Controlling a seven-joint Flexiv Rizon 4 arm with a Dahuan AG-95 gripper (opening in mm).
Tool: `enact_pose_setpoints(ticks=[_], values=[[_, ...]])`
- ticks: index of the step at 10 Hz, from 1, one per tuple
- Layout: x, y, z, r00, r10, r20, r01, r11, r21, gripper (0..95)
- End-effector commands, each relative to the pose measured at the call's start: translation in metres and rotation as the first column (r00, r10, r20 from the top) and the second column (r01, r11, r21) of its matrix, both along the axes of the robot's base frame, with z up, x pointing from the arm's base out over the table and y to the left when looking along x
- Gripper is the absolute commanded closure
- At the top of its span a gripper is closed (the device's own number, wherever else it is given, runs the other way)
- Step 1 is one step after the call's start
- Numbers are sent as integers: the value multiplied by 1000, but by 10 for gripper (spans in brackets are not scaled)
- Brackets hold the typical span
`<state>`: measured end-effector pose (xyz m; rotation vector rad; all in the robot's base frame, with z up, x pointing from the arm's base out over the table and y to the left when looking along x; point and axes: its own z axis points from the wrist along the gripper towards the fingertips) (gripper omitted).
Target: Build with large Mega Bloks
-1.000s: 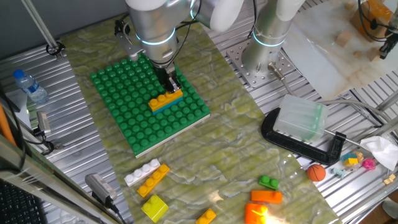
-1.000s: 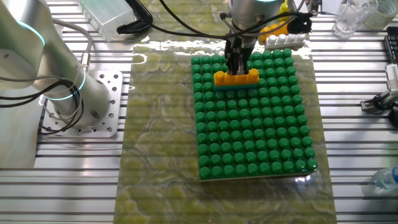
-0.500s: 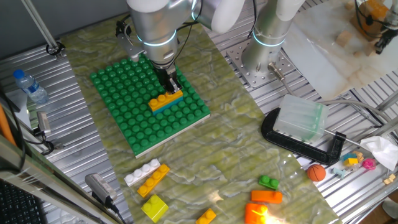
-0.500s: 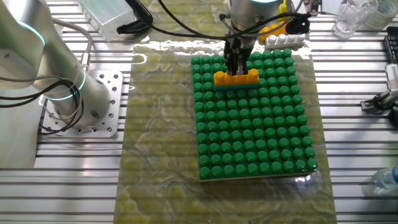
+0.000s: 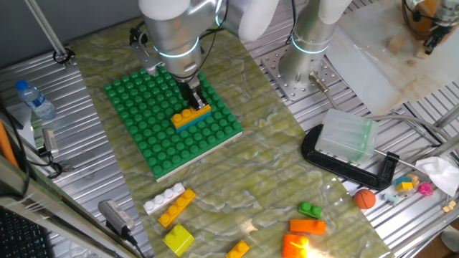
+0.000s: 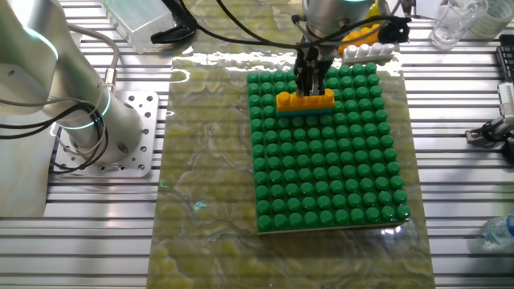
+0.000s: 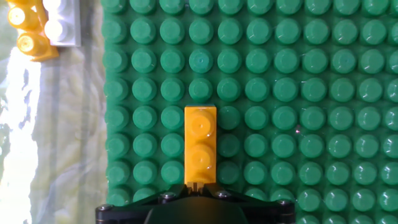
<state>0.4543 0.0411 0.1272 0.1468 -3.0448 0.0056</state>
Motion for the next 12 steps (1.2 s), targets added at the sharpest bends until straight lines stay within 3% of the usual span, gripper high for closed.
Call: enact_pose_setpoints(ticks=[1, 3, 6, 8, 12], values=[[0, 0, -7, 1000, -1, 3, 1, 1000, 0, 950], [0, 0, -6, 1000, -1, 12, 1, 1000, 0, 950], [7, 2, 13, 1000, 9, 14, -8, 1000, -4, 950], [11, 5, 15, 1000, 10, 25, -10, 1000, -5, 950], [33, 8, 14, 999, -6, 31, 7, 1000, -29, 950]])
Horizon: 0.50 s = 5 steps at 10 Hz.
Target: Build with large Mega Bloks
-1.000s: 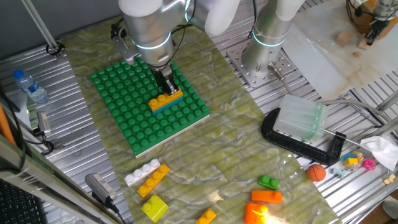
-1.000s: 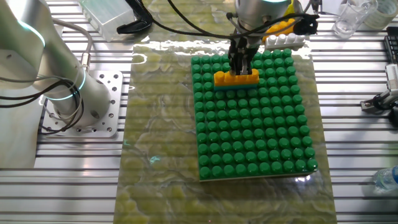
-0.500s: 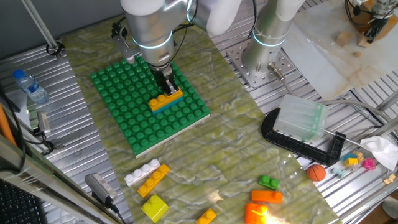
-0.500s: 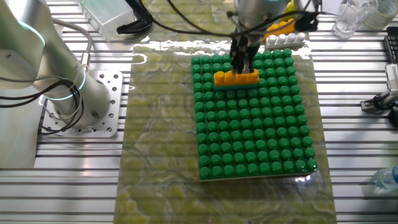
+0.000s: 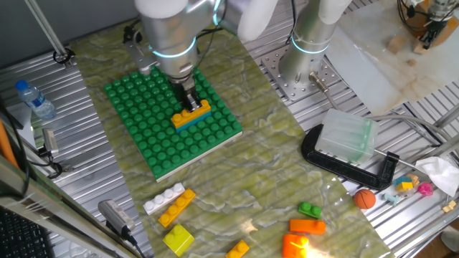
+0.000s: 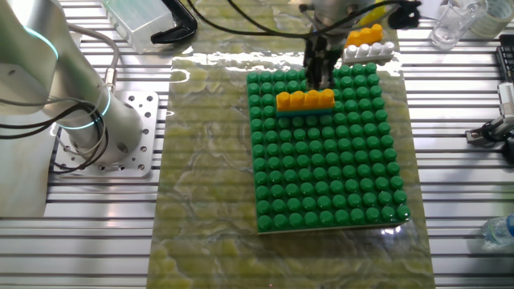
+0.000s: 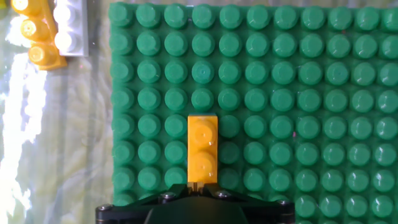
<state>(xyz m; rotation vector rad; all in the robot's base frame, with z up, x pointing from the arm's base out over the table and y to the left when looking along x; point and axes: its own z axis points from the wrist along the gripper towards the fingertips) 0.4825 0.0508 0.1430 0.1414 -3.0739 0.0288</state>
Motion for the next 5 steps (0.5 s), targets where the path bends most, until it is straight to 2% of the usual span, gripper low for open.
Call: enact_pose_setpoints(ticks=[1, 3, 5], values=[[12, -6, -5, 1000, -4, 7, 4, 1000, -28, 950], [18, -12, -10, 1000, -2, 12, 2, 1000, -27, 950], [20, -14, -12, 1000, 5, 5, -5, 1000, -27, 950]])
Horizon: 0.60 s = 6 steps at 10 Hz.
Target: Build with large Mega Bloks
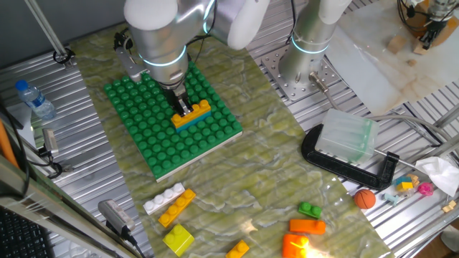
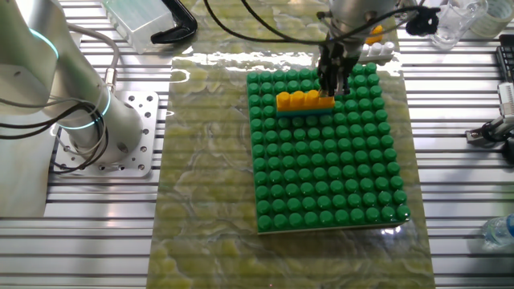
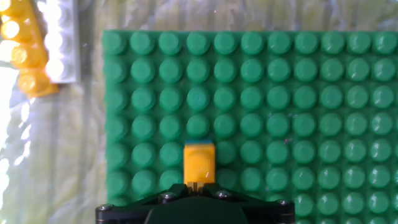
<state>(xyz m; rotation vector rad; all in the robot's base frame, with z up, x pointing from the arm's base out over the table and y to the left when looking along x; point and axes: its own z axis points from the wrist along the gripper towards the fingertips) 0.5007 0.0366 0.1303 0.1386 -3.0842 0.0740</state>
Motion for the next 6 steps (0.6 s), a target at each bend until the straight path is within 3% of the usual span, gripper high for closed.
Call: enact_pose_setpoints(ticks=[1, 6], values=[[2, 0, 0, 1000, 7, -9, -7, 1000, 3, 950], [9, 2, -6, 1000, 11, -28, -11, 1000, 8, 950]])
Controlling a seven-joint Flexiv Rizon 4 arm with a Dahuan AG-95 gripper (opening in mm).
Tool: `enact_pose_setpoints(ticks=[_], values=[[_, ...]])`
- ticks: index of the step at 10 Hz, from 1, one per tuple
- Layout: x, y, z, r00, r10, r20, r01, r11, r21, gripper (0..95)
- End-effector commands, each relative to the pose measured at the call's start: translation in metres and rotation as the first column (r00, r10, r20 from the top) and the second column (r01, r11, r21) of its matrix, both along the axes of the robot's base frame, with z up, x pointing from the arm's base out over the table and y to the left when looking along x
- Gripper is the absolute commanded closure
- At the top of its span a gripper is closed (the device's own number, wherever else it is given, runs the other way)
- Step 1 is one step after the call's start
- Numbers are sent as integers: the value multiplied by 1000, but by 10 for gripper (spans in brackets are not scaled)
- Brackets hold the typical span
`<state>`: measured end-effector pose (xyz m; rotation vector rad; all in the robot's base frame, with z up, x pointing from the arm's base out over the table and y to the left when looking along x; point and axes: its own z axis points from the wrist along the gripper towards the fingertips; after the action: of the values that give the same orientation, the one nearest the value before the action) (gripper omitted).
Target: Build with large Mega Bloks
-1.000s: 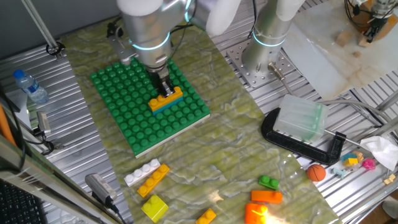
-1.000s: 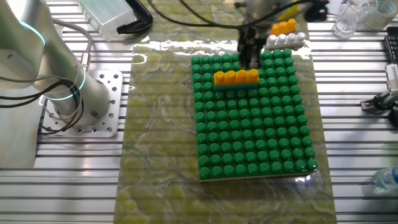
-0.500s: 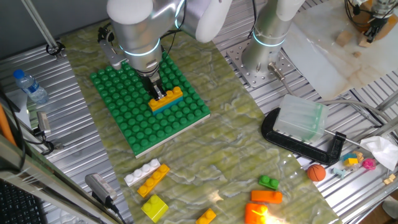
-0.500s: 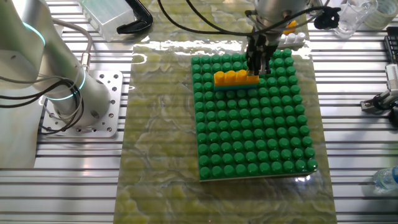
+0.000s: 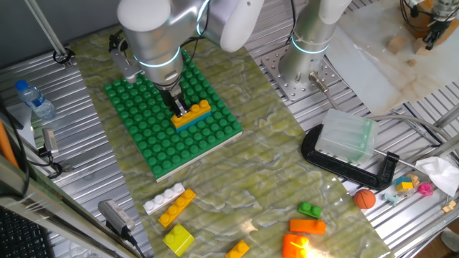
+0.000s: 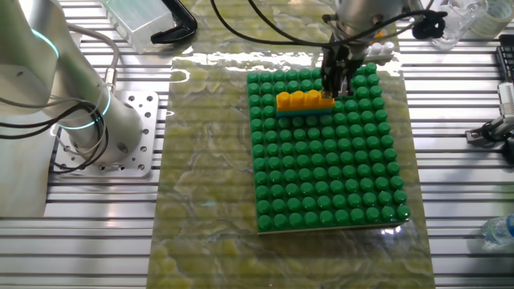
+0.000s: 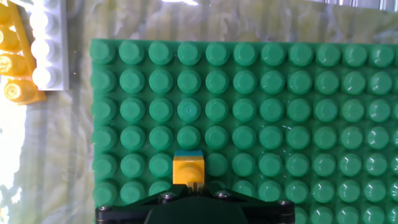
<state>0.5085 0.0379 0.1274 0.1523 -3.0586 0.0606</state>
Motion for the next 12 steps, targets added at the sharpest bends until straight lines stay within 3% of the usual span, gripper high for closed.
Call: enact_pose_setpoints(ticks=[1, 5, 7, 10, 12], values=[[1, 0, -3, 1000, 3, -7, -3, 1000, 0, 950], [1, 1, -3, 1000, 1, -10, -1, 1000, -5, 950], [-1, 2, 6, 1000, 2, -7, -2, 1000, -11, 950], [-4, 13, 19, 1000, 16, 0, -16, 999, -48, 950], [-8, 25, 24, 999, 24, 20, -23, 998, -57, 950]])
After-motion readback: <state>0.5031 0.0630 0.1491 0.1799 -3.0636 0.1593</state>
